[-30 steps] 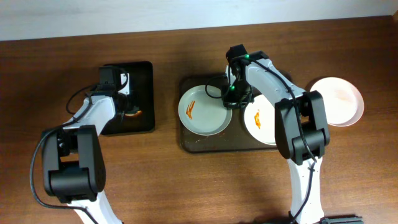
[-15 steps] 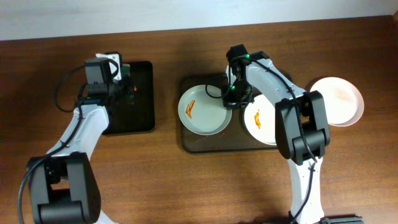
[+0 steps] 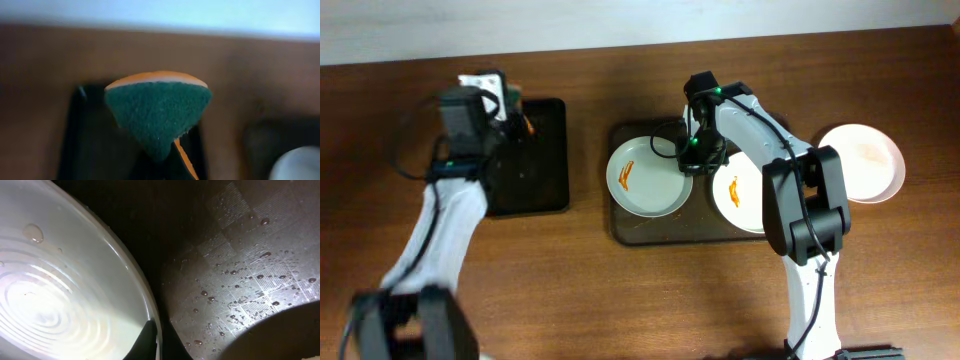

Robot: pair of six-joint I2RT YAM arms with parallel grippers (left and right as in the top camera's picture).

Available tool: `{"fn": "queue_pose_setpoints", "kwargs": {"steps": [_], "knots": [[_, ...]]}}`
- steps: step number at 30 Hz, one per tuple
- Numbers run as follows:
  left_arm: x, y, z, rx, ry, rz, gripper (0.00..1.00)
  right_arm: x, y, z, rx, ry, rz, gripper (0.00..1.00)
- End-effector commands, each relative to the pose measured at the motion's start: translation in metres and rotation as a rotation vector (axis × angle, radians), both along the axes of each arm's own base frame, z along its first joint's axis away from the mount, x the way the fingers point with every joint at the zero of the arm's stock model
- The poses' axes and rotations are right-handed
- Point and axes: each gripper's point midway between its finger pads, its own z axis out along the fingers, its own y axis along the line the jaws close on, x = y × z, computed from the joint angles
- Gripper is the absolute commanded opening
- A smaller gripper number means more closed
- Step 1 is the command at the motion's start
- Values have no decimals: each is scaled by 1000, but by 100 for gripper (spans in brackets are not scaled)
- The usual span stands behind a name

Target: Clean dirty plates on tray and stack at the side

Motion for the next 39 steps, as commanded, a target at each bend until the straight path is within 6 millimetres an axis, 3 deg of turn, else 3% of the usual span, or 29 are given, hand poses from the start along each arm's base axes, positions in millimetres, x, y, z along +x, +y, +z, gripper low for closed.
{"fn": "queue_pose_setpoints", "kwargs": {"steps": [1, 2, 4, 5, 6, 7, 9, 10, 11, 13, 14, 17, 22, 23, 26, 28, 29, 31, 34, 37, 39], "knots": [[-7, 3, -80, 8, 186, 4, 0, -24, -6, -40, -68, 102, 7, 4], [-4, 3, -62, 8, 147, 4, 0, -24, -6, -40, -69, 103, 7, 5], [-10, -1, 0, -6, 22, -11, 0, -24, -6, -40, -68, 102, 6, 5], [-8, 5, -5, 16, 30, 16, 0, -23, -6, -40, -66, 98, 6, 4], [-6, 9, -42, 29, 111, 32, 0, -23, -5, -40, -64, 100, 6, 4], [-8, 9, -57, 30, 151, 31, 0, -24, -6, -40, -69, 102, 6, 5], [-11, 6, -35, 17, 114, 17, 0, -25, -7, -42, -74, 104, 6, 4], [-17, 2, 5, 6, 34, 2, 0, -25, -7, -42, -73, 104, 6, 4], [-17, 5, 20, 20, -7, 19, 0, -24, -6, -42, -68, 101, 5, 4], [-27, -2, 11, -4, 47, -13, 0, -27, -6, -41, -64, 116, 4, 4], [-36, -25, 9, -79, 79, -112, 0, -31, -10, -35, -71, 142, -2, 4], [-42, -37, 6, -110, 104, -157, 0, -26, -22, -20, -74, 159, -31, 4], [-51, -67, 0, -120, 139, -230, 0, -24, -61, -15, -162, 179, -93, 4], [-52, -71, 0, -120, 140, -240, 0, -23, -61, -16, -159, 180, -117, 4], [-62, -112, -3, -117, 152, -337, 0, -22, -40, -17, -149, 158, -74, 4], [-64, -128, -23, -138, 209, -346, 0, -21, -27, -18, -146, 135, -46, 6], [-64, -136, -46, -205, 287, -289, 0, -21, -20, -20, -144, 124, -31, 6], [-62, -153, -71, -283, 354, -245, 0, -22, -17, -24, -142, 119, -22, 7], [-67, -195, -95, -318, 383, -356, 0, -28, -18, -38, -143, 121, -22, 7], [-80, -236, -111, -300, 387, -445, 0, -29, -18, -38, -144, 125, -21, 7], [-79, -242, -117, -294, 388, -419, 0, -29, -18, -38, -144, 125, -21, 7]]}}
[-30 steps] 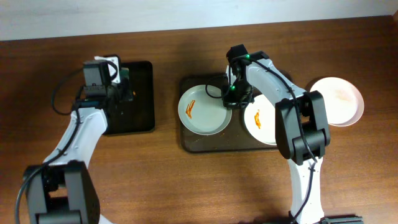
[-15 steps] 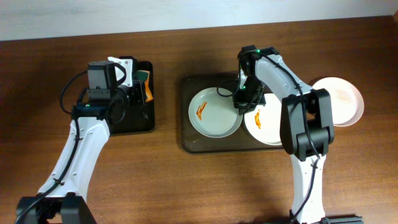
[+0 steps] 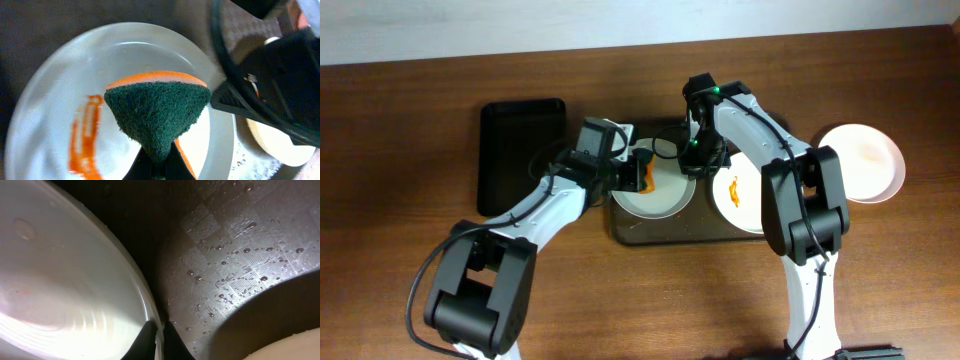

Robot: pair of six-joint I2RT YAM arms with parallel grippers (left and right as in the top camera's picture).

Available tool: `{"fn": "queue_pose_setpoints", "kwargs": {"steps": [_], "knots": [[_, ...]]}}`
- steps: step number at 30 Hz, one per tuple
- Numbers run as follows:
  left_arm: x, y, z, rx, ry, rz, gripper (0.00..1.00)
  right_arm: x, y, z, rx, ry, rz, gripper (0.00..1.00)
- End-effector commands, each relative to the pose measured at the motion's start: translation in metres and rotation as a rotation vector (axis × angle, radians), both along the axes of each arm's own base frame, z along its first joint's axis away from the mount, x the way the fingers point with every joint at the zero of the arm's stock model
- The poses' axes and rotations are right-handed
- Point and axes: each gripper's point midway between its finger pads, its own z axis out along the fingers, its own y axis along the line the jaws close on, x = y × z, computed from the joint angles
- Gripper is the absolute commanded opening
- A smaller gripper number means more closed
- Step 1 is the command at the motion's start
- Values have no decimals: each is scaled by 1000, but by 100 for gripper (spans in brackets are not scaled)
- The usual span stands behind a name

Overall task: Clean dirty plates on tray and stack at the side
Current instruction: 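Move the sponge onto the back plate and scrub it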

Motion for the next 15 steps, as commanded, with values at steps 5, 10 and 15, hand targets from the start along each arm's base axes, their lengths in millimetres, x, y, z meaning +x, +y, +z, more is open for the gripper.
{"fn": "queue_pose_setpoints", "kwargs": {"steps": [5, 10, 15], "knots": [[1, -5, -43, 84, 37, 74, 0, -20, -11, -38, -87, 85, 2, 7], [27, 59, -52, 531, -178, 78, 0, -20, -11, -38, -88, 86, 2, 12], [58, 38, 6, 454, -319, 97, 0, -20, -11, -38, -87, 85, 2, 4]]}}
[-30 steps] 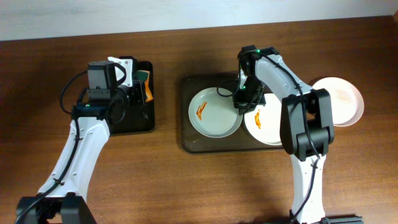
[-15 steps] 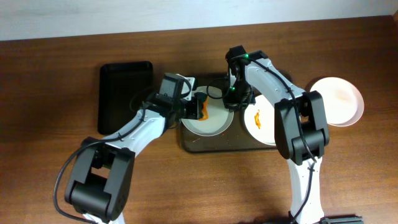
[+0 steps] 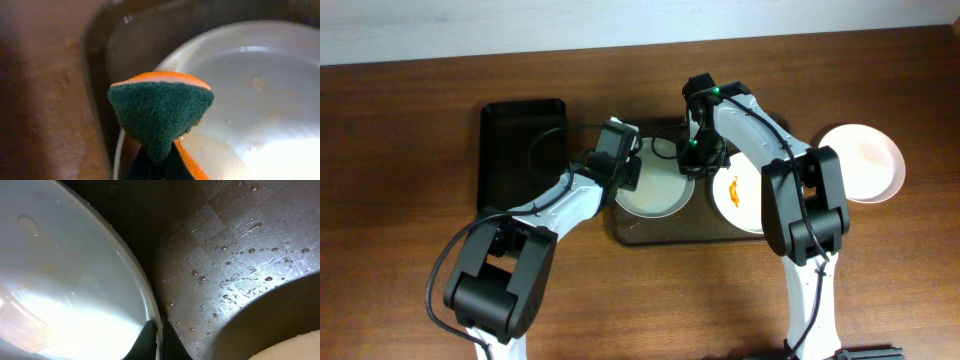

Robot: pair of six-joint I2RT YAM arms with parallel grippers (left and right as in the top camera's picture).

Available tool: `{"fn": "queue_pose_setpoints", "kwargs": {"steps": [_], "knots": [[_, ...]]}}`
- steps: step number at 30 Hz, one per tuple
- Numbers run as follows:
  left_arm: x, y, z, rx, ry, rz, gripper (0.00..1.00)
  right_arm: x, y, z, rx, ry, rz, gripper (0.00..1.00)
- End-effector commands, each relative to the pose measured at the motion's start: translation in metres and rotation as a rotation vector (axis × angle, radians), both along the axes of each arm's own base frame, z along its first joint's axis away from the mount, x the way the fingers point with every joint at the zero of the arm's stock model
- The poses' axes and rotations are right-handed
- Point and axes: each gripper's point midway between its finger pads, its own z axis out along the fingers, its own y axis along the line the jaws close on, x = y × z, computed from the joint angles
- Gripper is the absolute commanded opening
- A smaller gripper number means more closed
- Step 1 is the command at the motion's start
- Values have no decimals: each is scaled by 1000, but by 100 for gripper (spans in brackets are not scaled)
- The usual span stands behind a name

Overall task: Clean dirty plates on tray and stack at the side
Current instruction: 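Move the sponge onto the back plate and scrub it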

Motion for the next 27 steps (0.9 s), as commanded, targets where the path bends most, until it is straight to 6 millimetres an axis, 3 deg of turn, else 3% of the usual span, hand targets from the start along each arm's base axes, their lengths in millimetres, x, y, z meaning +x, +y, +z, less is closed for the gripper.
{"fn": "queue_pose_setpoints", "kwargs": {"steps": [1, 4, 7, 12, 14, 16, 19, 22, 24, 27], "knots": [[18, -11, 35, -49, -88, -38, 0, -20, -13, -39, -94, 87, 4, 4], [-1, -44, 35, -367, 83, 57, 0, -20, -13, -39, -94, 87, 4, 4], [-2, -46, 35, -422, 117, 109, 0, -19, -12, -39, -90, 87, 4, 4], [9, -53, 0, -507, 157, 210, 0, -20, -12, -39, -91, 87, 4, 4], [10, -43, -16, -421, 139, 200, 0, -20, -12, -39, -91, 87, 4, 4], [8, -17, -30, -228, 100, 189, 0, -20, -12, -39, -91, 87, 4, 4], [14, 9, -31, -20, 24, 146, 0, -20, -12, -39, -91, 87, 5, 4], [30, 34, -6, 184, -98, 130, 0, -21, -13, -41, -92, 90, 5, 4], [46, 45, 38, 245, -219, 168, 0, -21, -13, -41, -92, 90, 5, 4], [55, 37, 92, 167, -335, 171, 0, -21, -13, -41, -92, 90, 5, 4]]}}
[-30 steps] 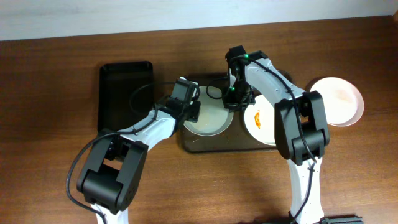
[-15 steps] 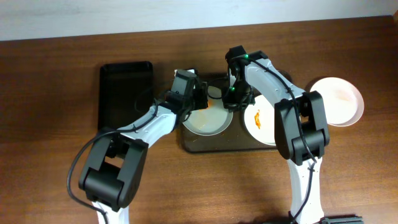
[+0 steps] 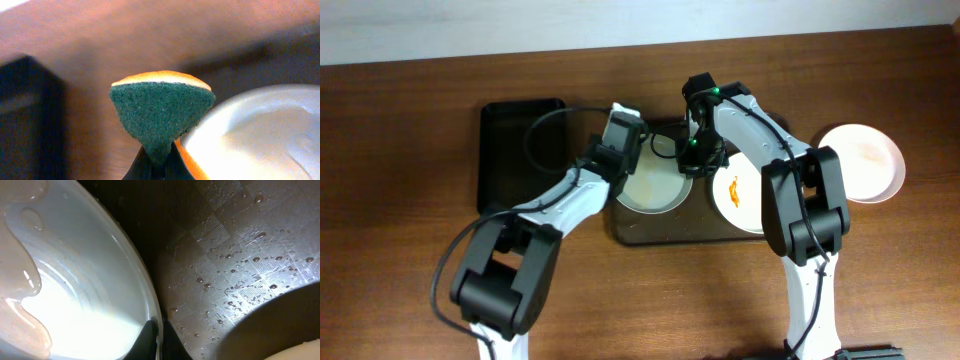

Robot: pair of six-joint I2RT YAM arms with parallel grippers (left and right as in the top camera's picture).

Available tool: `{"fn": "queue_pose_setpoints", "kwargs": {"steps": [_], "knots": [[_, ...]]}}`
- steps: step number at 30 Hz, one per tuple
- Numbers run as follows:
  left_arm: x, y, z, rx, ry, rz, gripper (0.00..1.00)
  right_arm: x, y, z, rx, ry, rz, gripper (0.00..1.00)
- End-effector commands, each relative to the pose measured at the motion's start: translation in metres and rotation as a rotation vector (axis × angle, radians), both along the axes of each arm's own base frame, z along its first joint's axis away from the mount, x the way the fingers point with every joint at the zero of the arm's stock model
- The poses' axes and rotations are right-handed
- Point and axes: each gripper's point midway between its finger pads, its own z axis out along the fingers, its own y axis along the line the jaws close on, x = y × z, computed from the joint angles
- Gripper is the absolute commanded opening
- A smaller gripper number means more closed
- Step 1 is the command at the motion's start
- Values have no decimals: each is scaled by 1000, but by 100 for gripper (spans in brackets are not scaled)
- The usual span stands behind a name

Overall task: Clean dirty plates on tray and stack at the side
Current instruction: 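Move the sponge onto the back plate and scrub it, then lift the back plate with the right gripper and stack it on the right plate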

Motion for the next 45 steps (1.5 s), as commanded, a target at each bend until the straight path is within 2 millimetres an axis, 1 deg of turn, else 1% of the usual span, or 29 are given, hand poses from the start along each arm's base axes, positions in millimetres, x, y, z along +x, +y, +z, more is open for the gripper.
{"fn": "queue_pose_setpoints", "kwargs": {"steps": [1, 3, 5, 6, 7, 9, 10, 11, 12, 13, 14, 15, 17, 20, 22, 23, 24, 25, 26, 29, 31, 32, 38, 39, 41, 42, 43, 44, 45], "knots": [[15, 7, 66, -44, -126, -2, 0, -24, -15, -41, -106, 102, 9, 4], [2, -19, 54, -146, -37, -119, 0, -24, -15, -41, -106, 102, 9, 4], [-18, -41, 41, -320, 92, -136, 0, -24, -15, -41, -106, 102, 9, 4], [-19, -40, 39, -321, 105, -128, 0, -24, -15, -41, -106, 103, 9, 4], [-14, -25, 41, -286, 85, -79, 0, -24, -17, -40, -109, 105, 8, 4], [-4, 22, 58, -202, 25, 63, 0, -24, -20, -35, -113, 117, 1, 4], [0, 58, 79, -183, -13, 146, 0, -19, -24, -23, -130, 112, -2, 4], [3, 98, 93, -185, -25, 223, 0, -12, -30, -9, -170, 95, 2, 4], [1, 131, 87, -185, 11, 283, 0, -3, -36, 9, -215, 71, 6, 4], [-2, 149, 73, -205, 70, 306, 0, 3, -39, 21, -237, 54, 6, 4], [-6, 157, 53, -244, 147, 292, 0, 12, -42, 44, -264, 21, 7, 4], [-9, 170, 31, -214, 204, 291, 0, 19, -47, 70, -304, -20, 11, 4], [-14, 201, 0, -190, 276, 355, 0, 26, -53, 113, -402, -96, 33, 4], [-21, 210, -19, -185, 333, 380, 0, 33, -63, 157, -576, -218, 28, 4], [-27, 211, -27, -176, 366, 386, 0, 35, -57, 185, -686, -321, 67, 4], [-27, 211, -27, -176, 366, 386, 5, 36, -57, 195, -753, -364, 85, 4], [-27, 211, -27, -176, 368, 386, 14, 37, -53, 208, -832, -416, 111, 4], [-30, 211, -29, -173, 380, 388, 13, 37, -48, 217, -887, -456, 132, 4], [-37, 211, -32, -167, 412, 391, 0, 37, -38, 228, -949, -507, 165, 4], [-39, 209, -33, -175, 424, 385, 0, 33, -8, 256, -1102, -645, 242, 4], [-39, 202, -33, -208, 433, 362, 0, 28, 10, 262, -1127, -693, 279, 4], [-39, 202, -33, -209, 430, 361, 0, 27, 13, 263, -1126, -698, 285, 4], [-37, 202, -32, -210, 422, 360, 0, 27, 11, 260, -1111, -691, 270, 4], [-37, 202, -32, -210, 422, 360, 0, 27, 6, 246, -1029, -635, 247, 4], [-37, 202, -32, -210, 422, 360, 0, 32, -13, 223, -889, -541, 138, 4], [-37, 202, -32, -210, 422, 360, 0, 37, -33, 202, -736, -439, 49, 4], [-37, 202, -32, -210, 422, 360, 0, 40, -51, 191, -630, -369, -23, 4], [-37, 202, -33, -210, 423, 360, 0, 43, -81, 176, -452, -266, -148, 4], [-37, 202, -33, -210, 423, 360, 0, 44, -96, 171, -337, -216, -201, 4]]}}
